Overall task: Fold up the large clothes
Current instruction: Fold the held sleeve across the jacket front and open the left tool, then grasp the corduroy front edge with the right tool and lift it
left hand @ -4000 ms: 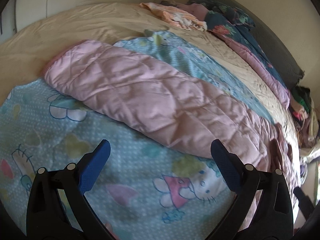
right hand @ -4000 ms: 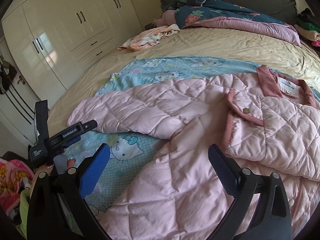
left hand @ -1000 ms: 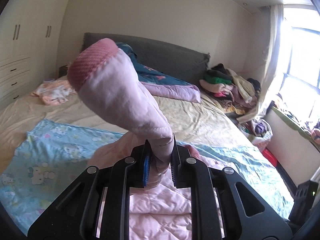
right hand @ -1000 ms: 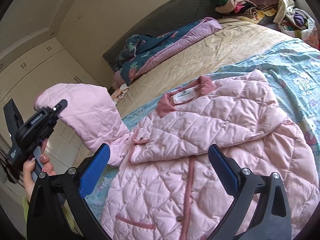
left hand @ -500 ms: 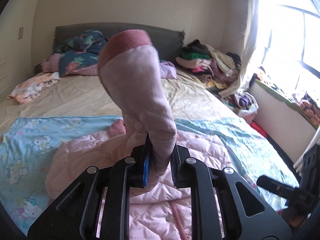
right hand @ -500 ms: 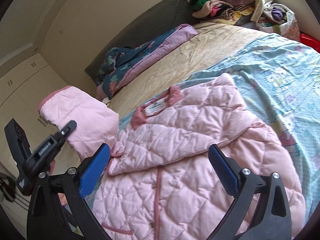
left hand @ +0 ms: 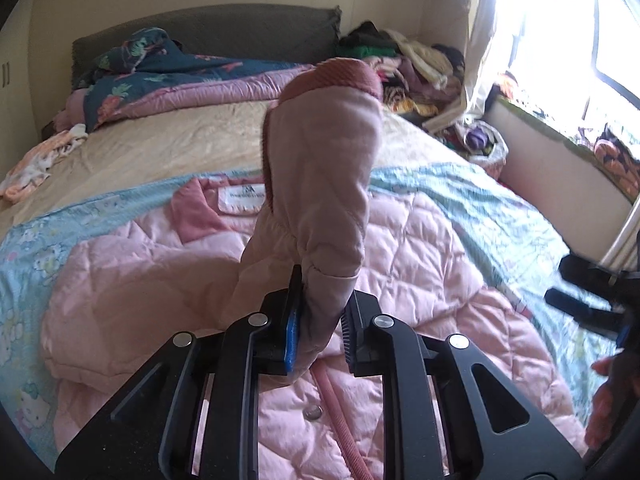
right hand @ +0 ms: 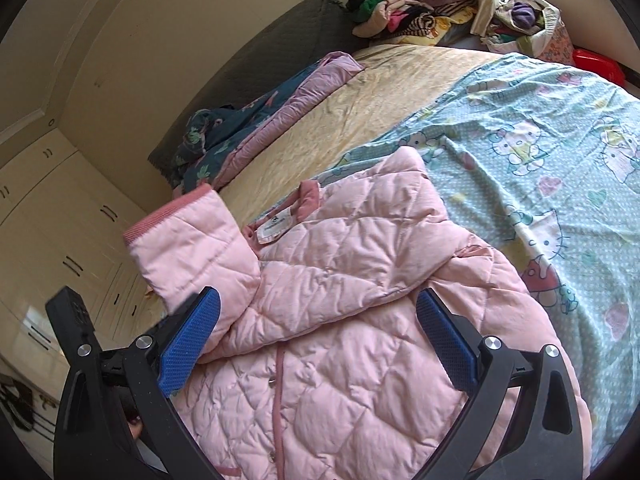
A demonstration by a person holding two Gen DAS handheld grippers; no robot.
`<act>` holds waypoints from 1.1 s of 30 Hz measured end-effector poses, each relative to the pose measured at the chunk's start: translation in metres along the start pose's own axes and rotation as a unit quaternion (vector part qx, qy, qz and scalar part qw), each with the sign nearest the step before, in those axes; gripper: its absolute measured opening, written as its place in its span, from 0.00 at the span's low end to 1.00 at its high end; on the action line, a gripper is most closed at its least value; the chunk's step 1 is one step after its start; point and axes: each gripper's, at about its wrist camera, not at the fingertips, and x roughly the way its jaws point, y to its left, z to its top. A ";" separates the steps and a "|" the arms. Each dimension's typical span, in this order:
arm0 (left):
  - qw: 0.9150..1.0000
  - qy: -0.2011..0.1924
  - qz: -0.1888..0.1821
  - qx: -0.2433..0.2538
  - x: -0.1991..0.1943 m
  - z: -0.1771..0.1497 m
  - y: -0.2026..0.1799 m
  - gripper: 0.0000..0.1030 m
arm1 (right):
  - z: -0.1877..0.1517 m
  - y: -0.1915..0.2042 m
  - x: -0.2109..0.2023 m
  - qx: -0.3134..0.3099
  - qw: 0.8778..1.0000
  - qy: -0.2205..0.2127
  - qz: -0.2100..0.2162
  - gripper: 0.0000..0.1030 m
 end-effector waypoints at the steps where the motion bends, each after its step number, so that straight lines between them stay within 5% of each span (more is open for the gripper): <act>1: 1.000 0.003 0.000 0.004 0.002 -0.001 -0.002 0.10 | 0.000 -0.001 0.000 0.001 1.000 -0.001 -0.001 0.95; 11: 0.996 0.061 -0.004 0.068 0.029 -0.026 -0.029 0.24 | 0.001 -0.017 0.002 0.020 1.000 0.000 -0.007 0.95; 12: 0.995 0.065 -0.006 0.073 0.030 -0.029 -0.031 0.37 | 0.001 -0.018 0.002 0.022 1.000 0.001 -0.006 0.95; 13: 0.994 0.076 -0.019 0.072 0.032 -0.032 -0.031 0.61 | 0.001 -0.019 0.003 0.024 1.000 0.001 -0.005 0.95; 15: 0.991 0.100 -0.025 0.082 0.034 -0.036 -0.034 0.72 | 0.001 -0.022 0.005 0.027 1.000 0.006 -0.006 0.95; 18: 0.988 0.108 -0.017 0.105 0.031 -0.047 -0.038 0.74 | -0.001 -0.023 0.009 0.030 0.999 0.016 -0.009 0.95; 21: 0.989 0.120 -0.031 0.080 0.024 -0.051 -0.025 0.87 | -0.005 -0.023 0.019 0.032 0.999 0.034 -0.013 0.95; 24: 0.991 0.116 -0.028 0.059 0.013 -0.048 -0.010 0.89 | -0.012 -0.018 0.031 0.029 0.998 0.051 -0.011 0.95; 33: 0.995 0.086 0.035 -0.023 -0.028 -0.036 0.063 0.91 | -0.032 0.004 0.072 0.016 0.995 0.098 -0.003 0.95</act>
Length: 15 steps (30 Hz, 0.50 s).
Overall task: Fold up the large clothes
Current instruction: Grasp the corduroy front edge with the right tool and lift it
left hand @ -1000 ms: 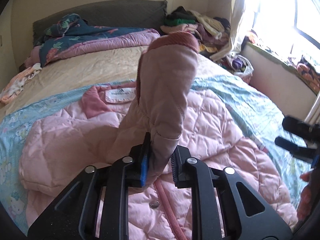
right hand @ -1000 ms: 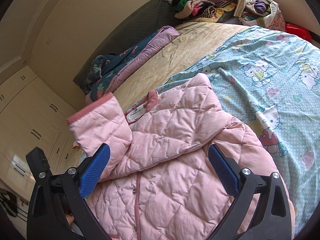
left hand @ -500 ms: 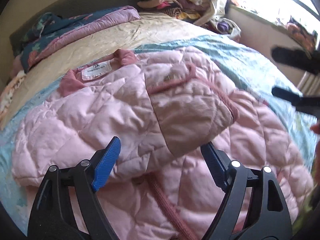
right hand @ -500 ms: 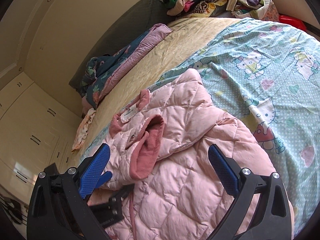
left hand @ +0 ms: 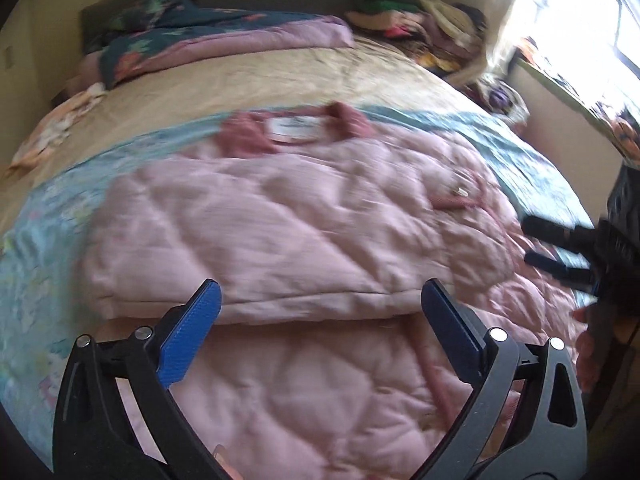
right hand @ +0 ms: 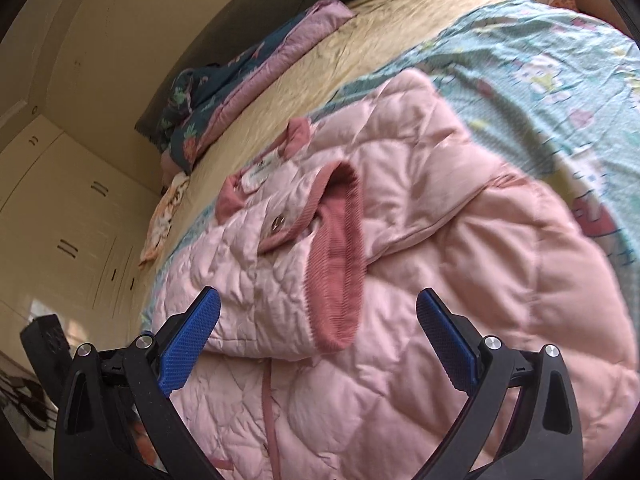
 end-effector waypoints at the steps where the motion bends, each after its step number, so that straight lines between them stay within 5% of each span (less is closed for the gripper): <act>1: 1.000 -0.002 0.006 -0.010 -0.003 0.000 0.009 0.91 | -0.001 0.001 0.006 0.001 1.000 0.005 -0.002 0.95; 7: 0.995 -0.015 0.030 -0.090 -0.021 -0.004 0.067 0.91 | -0.008 0.004 0.037 0.003 1.000 0.024 -0.016 0.91; 12: 0.990 -0.026 0.036 -0.134 -0.029 -0.005 0.104 0.91 | -0.011 0.011 0.041 -0.028 0.999 0.013 -0.016 0.49; 13: 0.989 -0.028 0.037 -0.139 -0.030 -0.006 0.107 0.91 | -0.011 0.016 0.039 -0.052 0.998 0.009 -0.018 0.35; 15: 0.988 -0.031 0.039 -0.149 -0.031 -0.006 0.115 0.91 | -0.013 0.027 0.032 -0.092 0.995 -0.008 -0.020 0.26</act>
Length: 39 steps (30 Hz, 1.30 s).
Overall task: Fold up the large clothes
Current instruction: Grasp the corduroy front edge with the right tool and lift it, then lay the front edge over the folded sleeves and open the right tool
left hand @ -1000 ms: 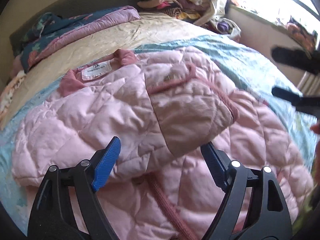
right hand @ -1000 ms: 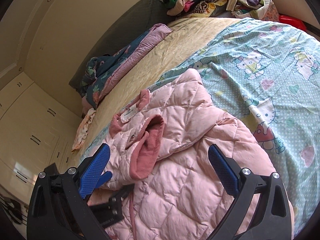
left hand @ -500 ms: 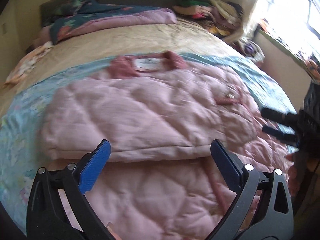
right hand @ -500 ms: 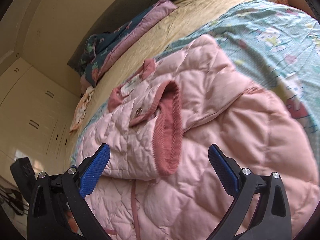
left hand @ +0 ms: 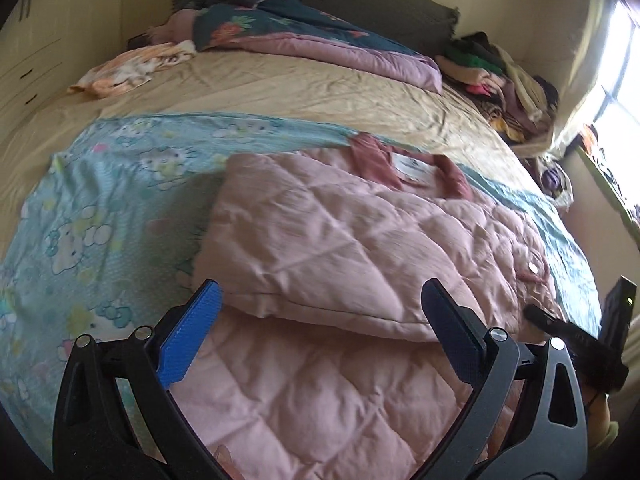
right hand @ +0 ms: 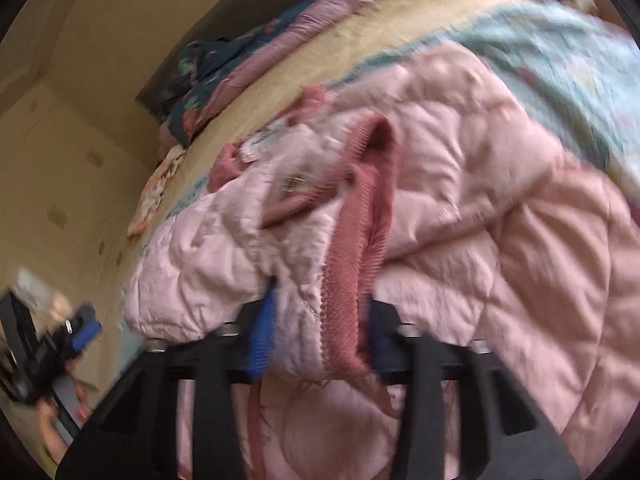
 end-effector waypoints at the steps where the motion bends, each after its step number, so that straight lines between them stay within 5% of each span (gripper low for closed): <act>1: 1.000 -0.001 0.000 -0.003 0.000 0.000 0.003 0.91 | 0.002 0.008 -0.005 -0.018 1.000 -0.010 0.000 0.23; 8: 1.000 -0.005 0.006 -0.011 0.001 0.009 0.018 0.91 | 0.049 0.058 -0.045 -0.133 0.988 -0.082 0.003 0.19; 14: 1.000 -0.012 0.001 -0.013 0.005 0.023 0.018 0.91 | 0.089 0.058 -0.047 -0.169 0.981 -0.092 -0.032 0.19; 33: 0.998 0.044 -0.022 0.048 0.068 0.032 -0.038 0.91 | 0.081 -0.005 0.014 -0.101 0.991 -0.020 -0.083 0.20; 39: 0.996 0.074 0.005 0.054 0.094 0.023 -0.040 0.91 | 0.080 -0.009 0.018 -0.085 0.993 -0.005 -0.082 0.32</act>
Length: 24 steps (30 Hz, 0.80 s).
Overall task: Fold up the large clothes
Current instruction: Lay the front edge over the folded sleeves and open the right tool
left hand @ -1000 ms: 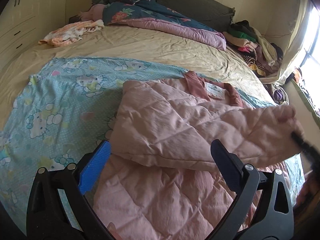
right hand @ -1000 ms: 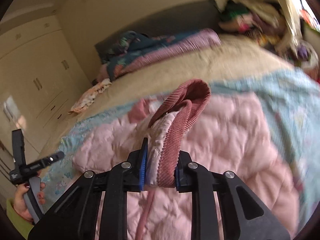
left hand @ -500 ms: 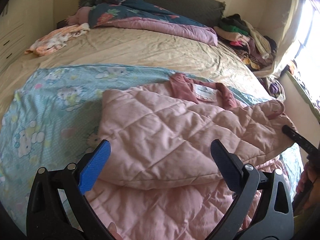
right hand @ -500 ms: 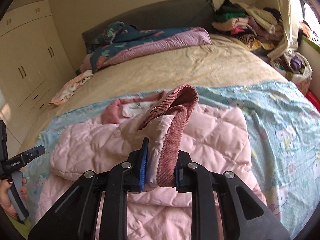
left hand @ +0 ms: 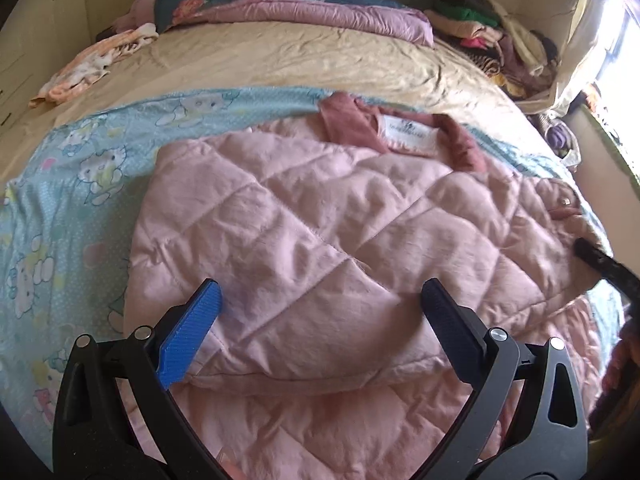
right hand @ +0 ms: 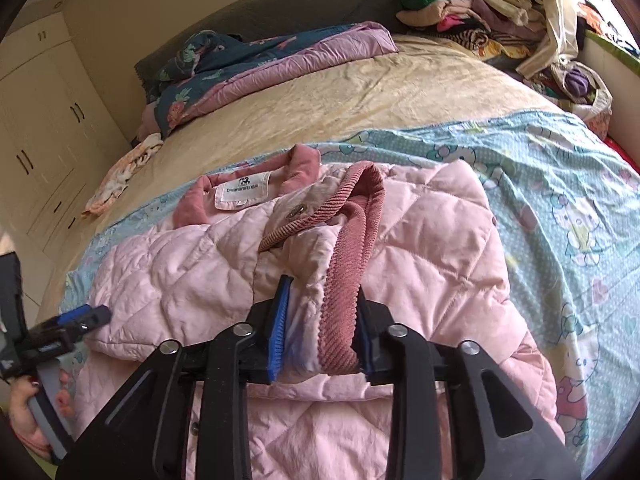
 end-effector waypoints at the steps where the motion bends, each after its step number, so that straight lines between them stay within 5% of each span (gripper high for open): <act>1: 1.000 0.004 0.001 0.001 0.004 -0.001 0.001 0.91 | 0.000 0.000 0.000 0.000 1.000 0.002 -0.001 0.40; 5: 1.000 0.021 -0.002 -0.005 0.020 -0.005 0.007 0.91 | -0.001 0.001 -0.005 -0.001 1.000 -0.005 -0.016 0.57; 13: 0.999 0.048 -0.010 -0.018 0.043 -0.007 0.015 0.92 | 0.004 0.024 -0.021 -0.036 0.999 -0.035 -0.004 0.70; 18: 0.998 0.050 -0.016 -0.030 0.050 -0.006 0.018 0.92 | 0.000 0.072 -0.003 -0.111 0.994 -0.001 0.014 0.73; 24: 0.998 0.045 -0.018 -0.029 0.047 -0.006 0.018 0.92 | -0.011 0.095 0.057 -0.153 0.984 0.087 -0.033 0.74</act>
